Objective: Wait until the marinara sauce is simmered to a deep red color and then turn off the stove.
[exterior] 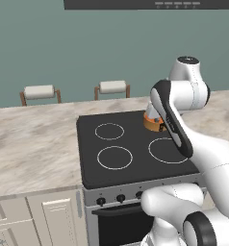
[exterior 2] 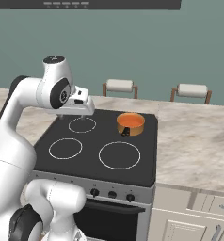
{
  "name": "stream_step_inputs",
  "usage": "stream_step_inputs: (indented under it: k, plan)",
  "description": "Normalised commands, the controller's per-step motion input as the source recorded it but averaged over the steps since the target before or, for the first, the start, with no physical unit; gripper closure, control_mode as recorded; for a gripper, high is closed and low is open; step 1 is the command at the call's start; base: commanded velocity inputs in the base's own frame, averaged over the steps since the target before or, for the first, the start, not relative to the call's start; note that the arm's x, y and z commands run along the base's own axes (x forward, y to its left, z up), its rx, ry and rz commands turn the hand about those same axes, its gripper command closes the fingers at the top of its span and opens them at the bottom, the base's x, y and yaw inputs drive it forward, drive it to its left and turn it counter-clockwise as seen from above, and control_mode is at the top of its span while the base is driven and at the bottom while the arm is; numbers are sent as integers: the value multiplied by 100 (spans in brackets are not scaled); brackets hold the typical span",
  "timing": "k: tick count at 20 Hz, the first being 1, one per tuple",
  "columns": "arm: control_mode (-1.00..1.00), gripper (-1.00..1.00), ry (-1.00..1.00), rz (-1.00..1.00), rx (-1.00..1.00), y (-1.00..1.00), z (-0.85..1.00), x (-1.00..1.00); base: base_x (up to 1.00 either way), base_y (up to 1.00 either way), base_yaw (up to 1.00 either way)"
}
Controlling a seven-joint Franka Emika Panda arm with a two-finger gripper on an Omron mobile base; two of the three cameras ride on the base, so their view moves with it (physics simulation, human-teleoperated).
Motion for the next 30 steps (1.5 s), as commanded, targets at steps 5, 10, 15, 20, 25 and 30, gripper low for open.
stream_step_inputs:
  k: [5,10,15,20,25,30]
  plan:
    - [-100,-100,0,0,0,0,0,0,0,0,0]
    - [-100,-100,0,0,0,0,0,0,0,0,0]
    - [-100,-100,0,0,0,0,0,0,0,0,0]
    - [-100,-100,0,0,0,0,0,0,0,0,0]
    - [-100,-100,0,0,0,0,0,0,0,0,0]
    - [-100,-100,0,0,0,0,0,0,0,0,0]
